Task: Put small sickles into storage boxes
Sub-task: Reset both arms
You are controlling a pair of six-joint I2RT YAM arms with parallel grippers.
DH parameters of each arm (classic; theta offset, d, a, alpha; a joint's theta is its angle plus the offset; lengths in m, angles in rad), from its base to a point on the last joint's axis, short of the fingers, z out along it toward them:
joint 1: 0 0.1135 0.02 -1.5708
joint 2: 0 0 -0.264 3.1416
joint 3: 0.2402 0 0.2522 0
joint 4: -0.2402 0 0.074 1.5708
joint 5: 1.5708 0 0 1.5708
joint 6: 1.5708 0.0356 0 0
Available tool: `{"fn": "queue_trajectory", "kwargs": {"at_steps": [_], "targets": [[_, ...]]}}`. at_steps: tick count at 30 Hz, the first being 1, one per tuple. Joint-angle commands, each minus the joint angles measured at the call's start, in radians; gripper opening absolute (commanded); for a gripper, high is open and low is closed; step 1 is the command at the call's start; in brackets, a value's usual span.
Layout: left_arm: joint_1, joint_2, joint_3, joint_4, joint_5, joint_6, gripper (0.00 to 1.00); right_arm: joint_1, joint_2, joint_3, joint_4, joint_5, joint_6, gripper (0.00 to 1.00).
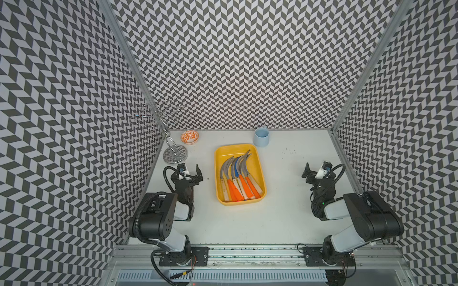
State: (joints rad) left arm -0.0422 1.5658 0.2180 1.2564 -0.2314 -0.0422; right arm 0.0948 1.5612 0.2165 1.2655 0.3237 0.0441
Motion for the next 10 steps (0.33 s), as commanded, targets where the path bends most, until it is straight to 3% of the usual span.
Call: {"fn": "queue_trajectory", "kwargs": {"at_steps": [1,10], "targets": [[-0.004,-0.005,0.023,0.032,-0.009,0.008,1.00,-0.003,0.000,-0.005,0.088,-0.008,-0.013,0.99],[-0.003,-0.008,0.017,0.041,-0.008,0.008,1.00,-0.003,0.013,-0.015,0.127,-0.008,-0.017,0.99]]}}
